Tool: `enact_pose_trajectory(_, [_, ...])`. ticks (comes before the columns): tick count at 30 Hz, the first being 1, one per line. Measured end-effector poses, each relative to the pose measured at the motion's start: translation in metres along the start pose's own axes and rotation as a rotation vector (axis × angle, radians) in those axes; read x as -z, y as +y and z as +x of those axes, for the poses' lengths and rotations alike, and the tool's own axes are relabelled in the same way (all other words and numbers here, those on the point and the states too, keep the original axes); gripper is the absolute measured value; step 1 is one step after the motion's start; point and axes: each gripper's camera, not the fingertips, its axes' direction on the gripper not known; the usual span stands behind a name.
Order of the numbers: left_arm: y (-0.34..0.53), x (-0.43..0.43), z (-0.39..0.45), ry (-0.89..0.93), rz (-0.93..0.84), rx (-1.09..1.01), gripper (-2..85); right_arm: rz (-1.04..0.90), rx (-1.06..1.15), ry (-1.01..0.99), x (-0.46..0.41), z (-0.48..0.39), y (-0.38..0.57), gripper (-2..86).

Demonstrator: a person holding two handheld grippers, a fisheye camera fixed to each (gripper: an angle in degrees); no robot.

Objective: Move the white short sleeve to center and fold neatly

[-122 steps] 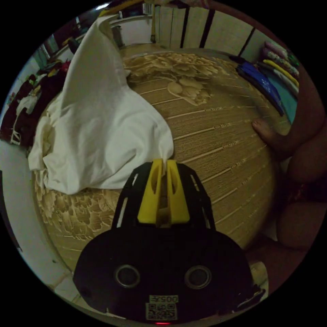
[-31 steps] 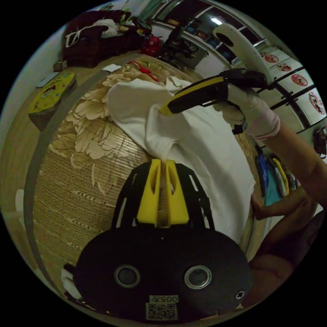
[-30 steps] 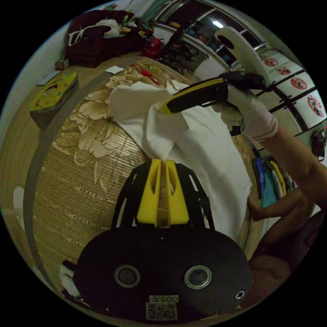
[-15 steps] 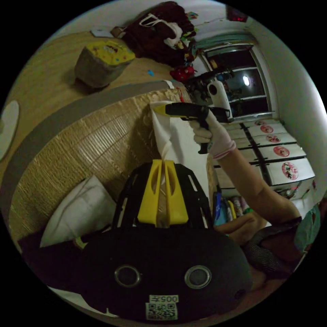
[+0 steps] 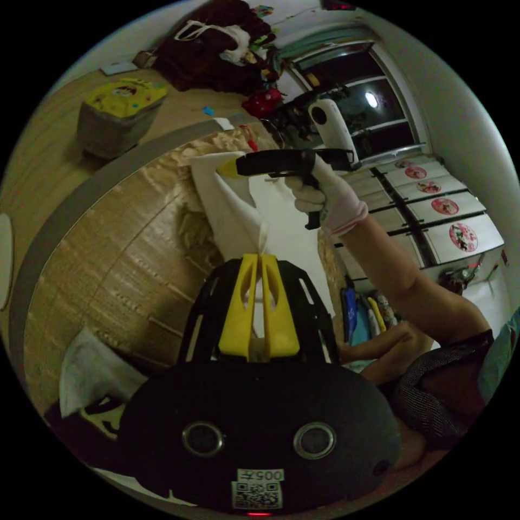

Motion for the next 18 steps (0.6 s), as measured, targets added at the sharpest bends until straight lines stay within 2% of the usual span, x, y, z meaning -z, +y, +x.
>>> enact_pose_trajectory(4, [-0.023,-0.031,0.028,-0.006,-0.067,-0.068,1.2,-0.053,-0.007,0.175,0.020,0.015,0.017,-0.9])
enact_pose_trajectory(6, [-0.029,-0.047,0.038,0.013,-0.115,-0.078,2.2,-0.058,-0.030,0.180,0.019,0.023,0.023,-0.9])
enact_pose_trajectory(12, [-0.030,-0.073,0.062,-0.146,-0.161,-0.112,1.8,-0.020,-0.101,0.307,0.003,0.030,0.039,-0.9])
enact_pose_trajectory(18, [-0.021,-0.077,0.078,0.018,-0.130,-0.156,-0.5,0.073,-0.108,0.460,0.016,0.026,0.053,-0.3])
